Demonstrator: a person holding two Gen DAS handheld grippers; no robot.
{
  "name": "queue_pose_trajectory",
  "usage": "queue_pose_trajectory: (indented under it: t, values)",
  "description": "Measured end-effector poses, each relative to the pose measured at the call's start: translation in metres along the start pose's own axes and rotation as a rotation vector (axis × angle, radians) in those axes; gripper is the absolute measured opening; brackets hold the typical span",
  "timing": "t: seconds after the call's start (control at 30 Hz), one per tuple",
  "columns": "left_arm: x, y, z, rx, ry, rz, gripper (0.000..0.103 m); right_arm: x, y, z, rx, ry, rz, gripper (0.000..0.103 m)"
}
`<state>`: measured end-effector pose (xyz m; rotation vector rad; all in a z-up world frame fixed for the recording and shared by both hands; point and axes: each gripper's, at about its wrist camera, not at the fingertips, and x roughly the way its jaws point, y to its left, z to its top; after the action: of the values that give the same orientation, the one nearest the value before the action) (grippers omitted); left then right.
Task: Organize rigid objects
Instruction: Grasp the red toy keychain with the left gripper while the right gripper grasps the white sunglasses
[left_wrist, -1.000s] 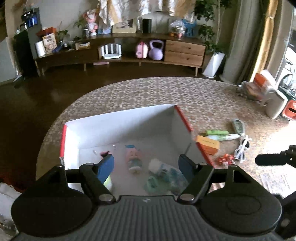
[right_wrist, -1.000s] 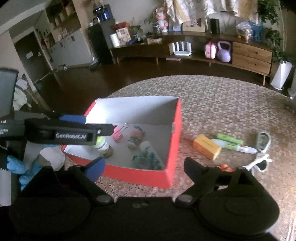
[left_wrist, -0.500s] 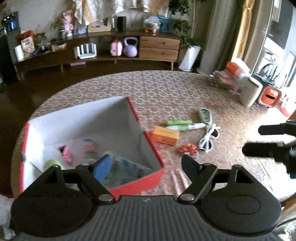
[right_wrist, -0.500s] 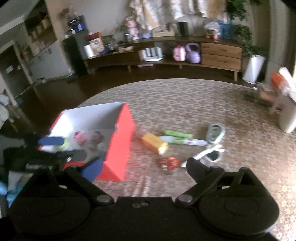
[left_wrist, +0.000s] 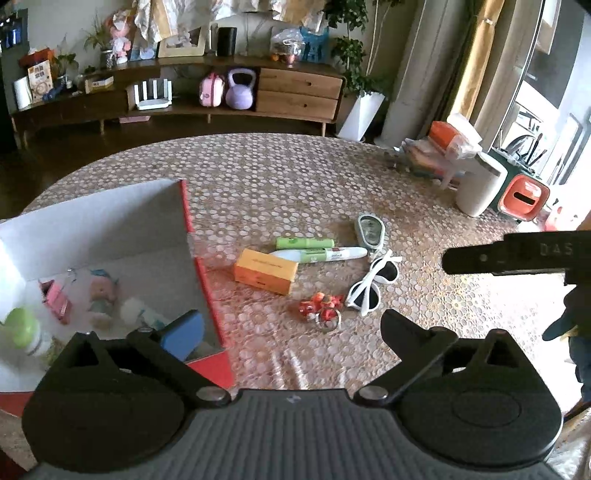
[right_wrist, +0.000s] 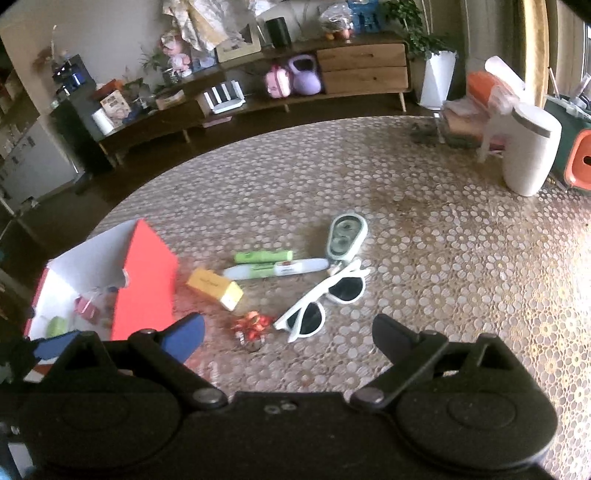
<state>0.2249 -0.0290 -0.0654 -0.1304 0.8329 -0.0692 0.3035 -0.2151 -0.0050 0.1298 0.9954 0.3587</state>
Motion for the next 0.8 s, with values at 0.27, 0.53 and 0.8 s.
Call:
queue_pose_trajectory:
  t: [0.27,0.53,0.8]
  values:
    - [0.037,-0.033,-0.003,0.048,0.005,0.011,0.103,0.034,-0.014,0.012,-0.012,0.051,-0.012,0.097]
    - [0.072,-0.06,-0.005,0.075,0.003,0.023,0.103,0.064,-0.016,0.025,-0.024,0.091,-0.026,0.097]
    - [0.104,-0.057,-0.013,0.038,0.013,0.055,0.103,0.099,-0.02,0.03,-0.009,0.145,-0.036,0.088]
